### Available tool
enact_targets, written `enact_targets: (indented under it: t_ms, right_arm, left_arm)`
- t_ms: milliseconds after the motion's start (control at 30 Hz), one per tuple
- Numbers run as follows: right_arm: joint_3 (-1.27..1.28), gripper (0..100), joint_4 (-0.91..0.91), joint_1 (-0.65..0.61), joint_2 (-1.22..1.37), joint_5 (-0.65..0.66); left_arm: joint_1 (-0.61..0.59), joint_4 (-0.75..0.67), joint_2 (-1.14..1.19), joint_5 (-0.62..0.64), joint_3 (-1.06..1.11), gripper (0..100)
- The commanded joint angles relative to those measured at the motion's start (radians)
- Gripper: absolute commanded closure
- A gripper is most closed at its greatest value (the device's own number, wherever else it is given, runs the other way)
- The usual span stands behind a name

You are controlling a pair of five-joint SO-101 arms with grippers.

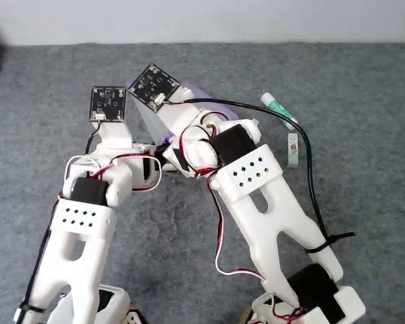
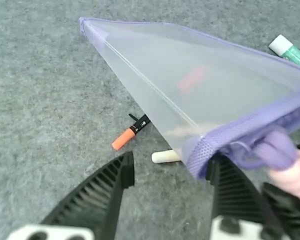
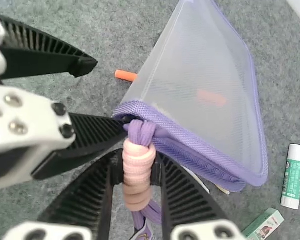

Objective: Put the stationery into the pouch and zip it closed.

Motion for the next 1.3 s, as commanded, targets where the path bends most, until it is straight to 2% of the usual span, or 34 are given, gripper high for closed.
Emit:
enact_targets:
  t_ms: [0, 267, 600, 733, 833, 967, 1067, 1267]
  right_arm:
    - [-0.058, 99.0, 0.004, -0.002, -0.054, -0.012]
    - [-0.058, 99.0, 0.008, -0.001, -0.054, -0.012]
    - [-0.058, 99.0, 0.008, -0.002, -0.054, -0.012]
    - [-0.058, 99.0, 0.012, -0.004, -0.054, -0.011]
    - [-0.057, 99.0, 0.03, -0.005, -0.054, -0.011]
    - [-0.058, 99.0, 0.05, -0.001, -0.054, -0.009]
    - [-0.058, 99.0, 0.068, 0.001, -0.054, -0.005]
    - [-0.075, 99.0, 0.082, 0.053, -0.054, -0.003]
  left_arm:
    - [-0.003, -0.052, 0.002, 0.008, 0.005, 75]
    - [-0.003, -0.129, 0.002, 0.008, 0.012, 75]
    - [-0.003, -0.135, 0.002, 0.006, 0.012, 76]
    - [-0.005, -0.158, 0.002, 0.003, 0.012, 87]
    - [-0.005, -0.181, 0.002, -0.061, 0.012, 99]
    - [-0.005, -0.186, 0.0, -0.163, 0.012, 99]
    - [-0.009, -0.183, 0.0, -0.178, 0.012, 99]
    - [-0.13, -0.18, -0.002, -0.178, 0.012, 99]
